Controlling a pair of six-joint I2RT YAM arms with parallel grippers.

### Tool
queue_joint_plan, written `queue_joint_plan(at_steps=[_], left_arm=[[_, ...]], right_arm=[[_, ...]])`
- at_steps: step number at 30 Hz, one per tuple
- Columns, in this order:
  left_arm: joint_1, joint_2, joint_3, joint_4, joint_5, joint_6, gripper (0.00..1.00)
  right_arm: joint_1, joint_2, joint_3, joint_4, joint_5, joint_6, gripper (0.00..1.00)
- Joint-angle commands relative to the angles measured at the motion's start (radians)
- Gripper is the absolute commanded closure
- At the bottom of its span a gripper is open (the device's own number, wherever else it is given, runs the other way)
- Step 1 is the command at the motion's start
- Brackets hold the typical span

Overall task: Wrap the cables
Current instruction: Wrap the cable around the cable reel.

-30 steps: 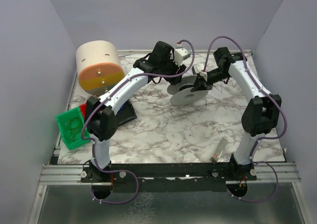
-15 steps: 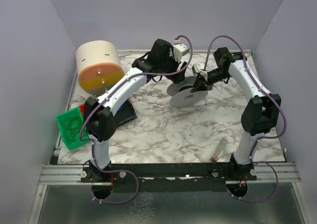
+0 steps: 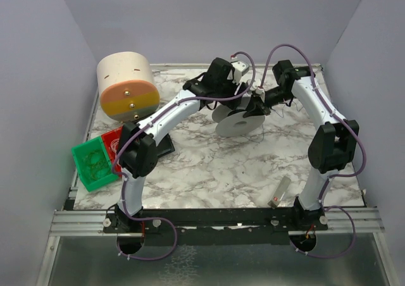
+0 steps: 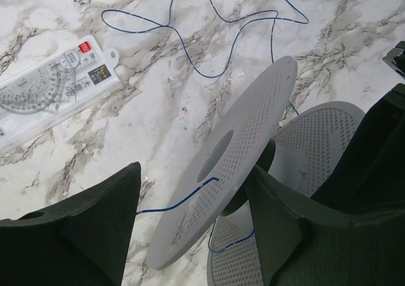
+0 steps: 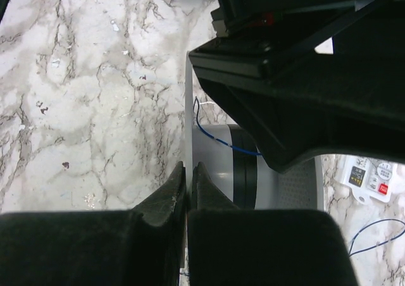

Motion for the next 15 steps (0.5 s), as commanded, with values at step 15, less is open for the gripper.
queue_joint_plan(at_steps=[15], left_arm=[[-0.022, 0.038, -0.032, 0.016, -0.159, -0.06, 0.55]], right_arm=[[-0.002, -0.021, 0.004, 0.095, -0.074, 0.074, 1.0]])
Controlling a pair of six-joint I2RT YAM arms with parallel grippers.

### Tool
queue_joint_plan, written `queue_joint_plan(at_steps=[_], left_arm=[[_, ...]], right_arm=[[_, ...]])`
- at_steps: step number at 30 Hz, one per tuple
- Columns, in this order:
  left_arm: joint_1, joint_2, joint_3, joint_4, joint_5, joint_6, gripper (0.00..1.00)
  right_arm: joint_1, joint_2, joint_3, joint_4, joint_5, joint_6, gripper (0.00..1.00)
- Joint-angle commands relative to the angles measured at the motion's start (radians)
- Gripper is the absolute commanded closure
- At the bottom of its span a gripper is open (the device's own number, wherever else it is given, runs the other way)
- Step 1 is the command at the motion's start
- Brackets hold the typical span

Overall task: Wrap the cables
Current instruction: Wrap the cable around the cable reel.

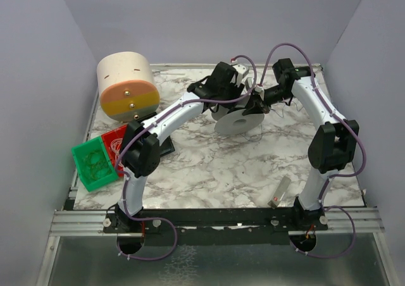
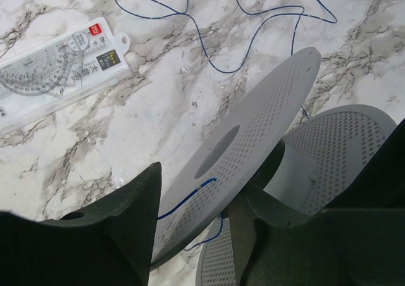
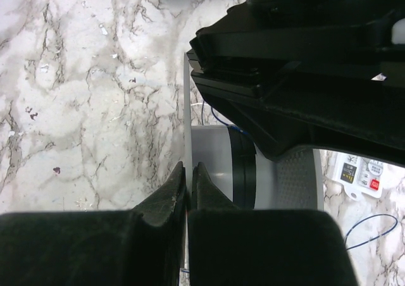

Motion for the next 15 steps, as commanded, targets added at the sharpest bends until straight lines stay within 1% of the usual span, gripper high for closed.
queue_joint_plan(at_steps=[1, 6, 9, 11, 12, 14, 15], left_arm=[[-0.003, 0.01, -0.021, 0.005, -0.027, -0.002, 0.56], [-0.003, 0.005, -0.032, -0.003, -0.015, 0.009, 0.56], [-0.003, 0.009, -0.035, -0.014, -0.014, 0.013, 0.6], [-0.004, 0.01, -0.036, -0.022, -0.014, 0.014, 0.64], [-0.003, 0.009, -0.037, -0.026, -0.014, 0.016, 0.69], [-0.002, 0.009, -0.04, -0.032, -0.014, 0.017, 0.72], [-0.001, 0.009, -0.04, -0.035, -0.014, 0.018, 0.76]], right_arm=[[-0.002, -0.021, 0.005, 0.034, -0.067, 0.014, 0.99], [-0.002, -0.02, 0.011, 0.052, -0.061, 0.042, 1.0], [-0.005, -0.024, 0.011, 0.09, -0.055, 0.081, 1.0], [-0.008, -0.027, 0.011, 0.114, -0.051, 0.104, 0.99], [-0.01, -0.031, 0.011, 0.126, -0.05, 0.116, 1.0], [-0.017, -0.038, 0.008, 0.157, -0.049, 0.145, 0.99], [-0.021, -0.041, 0.007, 0.169, -0.048, 0.155, 1.0]])
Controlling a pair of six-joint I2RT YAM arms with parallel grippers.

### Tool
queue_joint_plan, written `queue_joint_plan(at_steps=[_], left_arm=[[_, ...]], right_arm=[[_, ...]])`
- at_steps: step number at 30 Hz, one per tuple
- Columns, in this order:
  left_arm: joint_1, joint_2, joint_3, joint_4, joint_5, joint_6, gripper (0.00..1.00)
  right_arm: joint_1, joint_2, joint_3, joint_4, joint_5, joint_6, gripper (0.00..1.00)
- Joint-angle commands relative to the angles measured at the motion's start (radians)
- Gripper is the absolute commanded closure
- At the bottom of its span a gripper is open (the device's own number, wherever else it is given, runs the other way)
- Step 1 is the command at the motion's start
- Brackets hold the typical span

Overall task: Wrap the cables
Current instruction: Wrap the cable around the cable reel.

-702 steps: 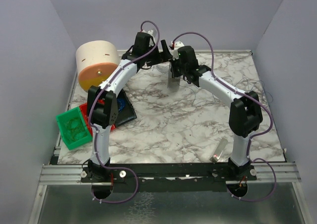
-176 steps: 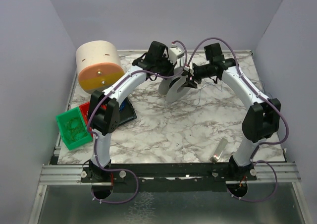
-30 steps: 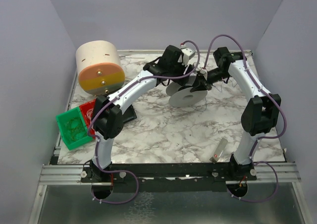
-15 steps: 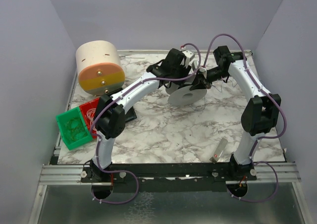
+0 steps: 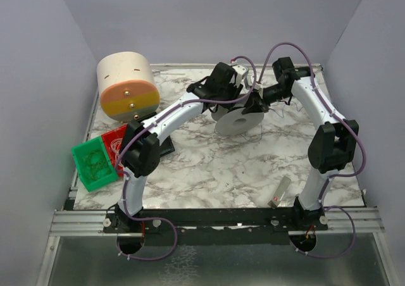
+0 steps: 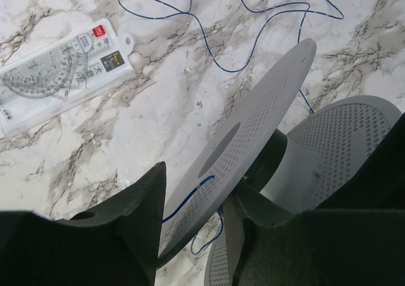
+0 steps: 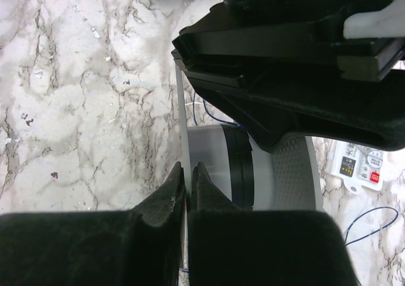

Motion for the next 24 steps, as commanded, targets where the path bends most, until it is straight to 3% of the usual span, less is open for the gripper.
queue_joint_plan(at_steps=[1, 4, 12, 13, 16, 22, 24], left_arm=[[0.001, 0.007, -0.021, -0.051, -0.015, -0.006, 0.8], [0.002, 0.005, -0.014, -0.061, -0.015, -0.006, 0.99], [0.012, -0.003, 0.025, -0.096, 0.028, -0.03, 1.0], [0.015, -0.006, 0.029, -0.097, 0.029, -0.037, 1.0], [0.036, -0.021, 0.03, -0.097, 0.026, -0.071, 1.0], [0.075, -0.043, -0.028, -0.067, 0.003, -0.185, 1.0], [0.075, -0.046, -0.042, -0.058, 0.007, -0.201, 1.0]], right_arm=[[-0.025, -0.044, 0.011, 0.126, -0.055, 0.08, 1.0], [-0.041, -0.054, 0.011, 0.169, -0.06, 0.123, 0.99], [-0.054, -0.088, -0.029, 0.342, -0.029, 0.306, 0.98], [-0.054, -0.094, -0.036, 0.364, -0.02, 0.328, 0.92], [-0.057, -0.109, -0.074, 0.436, 0.016, 0.411, 0.62], [-0.064, -0.151, -0.176, 0.543, 0.031, 0.501, 0.38], [-0.067, -0.172, -0.221, 0.603, 0.041, 0.538, 0.35]])
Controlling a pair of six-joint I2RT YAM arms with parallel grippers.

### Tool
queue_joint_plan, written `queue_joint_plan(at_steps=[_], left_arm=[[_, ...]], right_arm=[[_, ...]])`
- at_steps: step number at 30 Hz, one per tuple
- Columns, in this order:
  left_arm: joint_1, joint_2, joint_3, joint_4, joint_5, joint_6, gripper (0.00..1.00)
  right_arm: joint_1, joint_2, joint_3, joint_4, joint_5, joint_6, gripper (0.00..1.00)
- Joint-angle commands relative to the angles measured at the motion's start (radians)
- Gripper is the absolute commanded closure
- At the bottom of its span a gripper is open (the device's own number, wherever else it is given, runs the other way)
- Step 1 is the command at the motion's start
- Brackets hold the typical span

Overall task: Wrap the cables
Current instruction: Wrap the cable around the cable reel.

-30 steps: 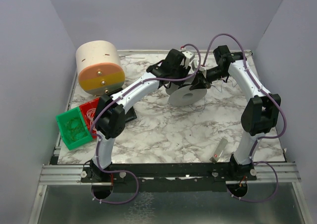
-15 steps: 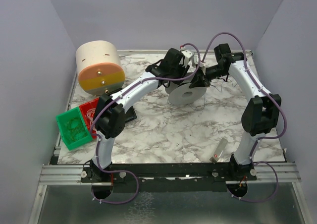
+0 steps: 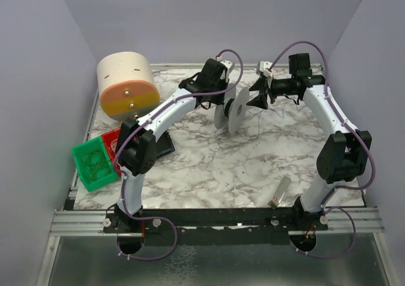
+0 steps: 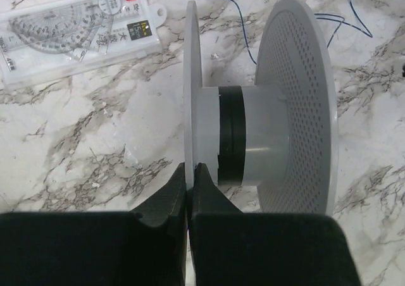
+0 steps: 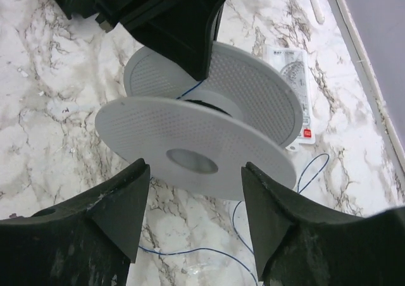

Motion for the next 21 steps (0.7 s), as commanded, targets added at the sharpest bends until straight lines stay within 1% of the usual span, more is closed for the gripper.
queue_joint_plan(at_steps=[1, 4, 13, 15, 18, 21], left_arm=[[0.012, -0.039, -0.041, -0.008, -0.003, -0.095, 1.0], [0.012, -0.035, -0.035, -0.006, -0.016, -0.094, 1.0], [0.012, 0.016, 0.015, -0.016, 0.015, -0.059, 1.0], [0.012, 0.02, 0.02, -0.02, 0.012, -0.055, 1.0], [0.015, 0.018, 0.026, -0.02, 0.026, -0.06, 1.0], [0.038, 0.004, 0.051, -0.02, 0.099, -0.06, 1.0]], right_arm=[[0.001, -0.058, -0.091, 0.167, 0.031, 0.111, 0.34], [0.001, -0.071, -0.127, 0.21, 0.042, 0.124, 0.29], [0.001, -0.04, -0.119, 0.223, 0.023, 0.129, 0.26], [0.001, -0.042, -0.132, 0.229, 0.017, 0.125, 0.24], [0.002, -0.055, -0.195, 0.26, 0.022, 0.103, 0.21], [0.002, -0.086, -0.299, 0.32, 0.032, 0.072, 0.2]])
